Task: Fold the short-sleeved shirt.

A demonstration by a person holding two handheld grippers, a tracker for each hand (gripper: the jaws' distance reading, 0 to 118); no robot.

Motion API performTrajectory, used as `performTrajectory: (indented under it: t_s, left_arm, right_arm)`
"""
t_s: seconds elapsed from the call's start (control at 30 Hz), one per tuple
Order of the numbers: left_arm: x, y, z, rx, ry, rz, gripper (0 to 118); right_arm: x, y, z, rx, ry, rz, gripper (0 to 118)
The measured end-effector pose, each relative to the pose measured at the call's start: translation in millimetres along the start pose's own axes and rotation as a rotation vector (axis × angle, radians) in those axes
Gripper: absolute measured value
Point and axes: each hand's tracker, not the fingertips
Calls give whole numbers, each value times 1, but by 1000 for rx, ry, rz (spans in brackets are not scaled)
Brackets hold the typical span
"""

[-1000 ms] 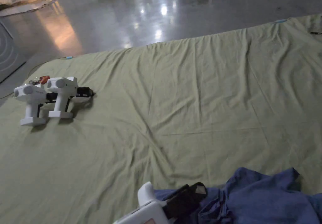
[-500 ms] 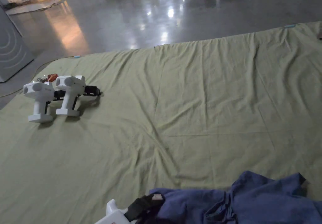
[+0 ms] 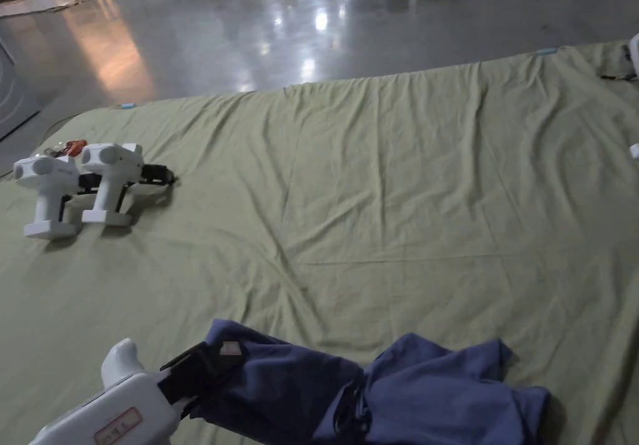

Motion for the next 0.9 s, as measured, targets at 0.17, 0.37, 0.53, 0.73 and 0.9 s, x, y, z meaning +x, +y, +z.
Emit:
performTrajectory:
  t_s: [0.17, 0.37, 0.53, 0.73, 0.9]
  left_arm:
    - [89, -64, -74, -190, -75, -126, 20]
    - [124, -144, -149, -400, -87, -190, 21]
    - [135, -151, -160, -412, -151, -164, 82]
    - [118, -104, -122, -243, -128, -83, 81]
    - [106, -134, -138, -386, -224, -33, 2]
  right_arm:
    - [6, -7, 11, 8, 20, -44, 2]
    - [30, -29, 33, 0, -39, -94, 2]
    - [52, -44, 25, -33, -44, -164, 2]
    - [68, -48, 19, -33, -23, -190, 2]
    - [72, -57, 16, -59, -37, -217, 2]
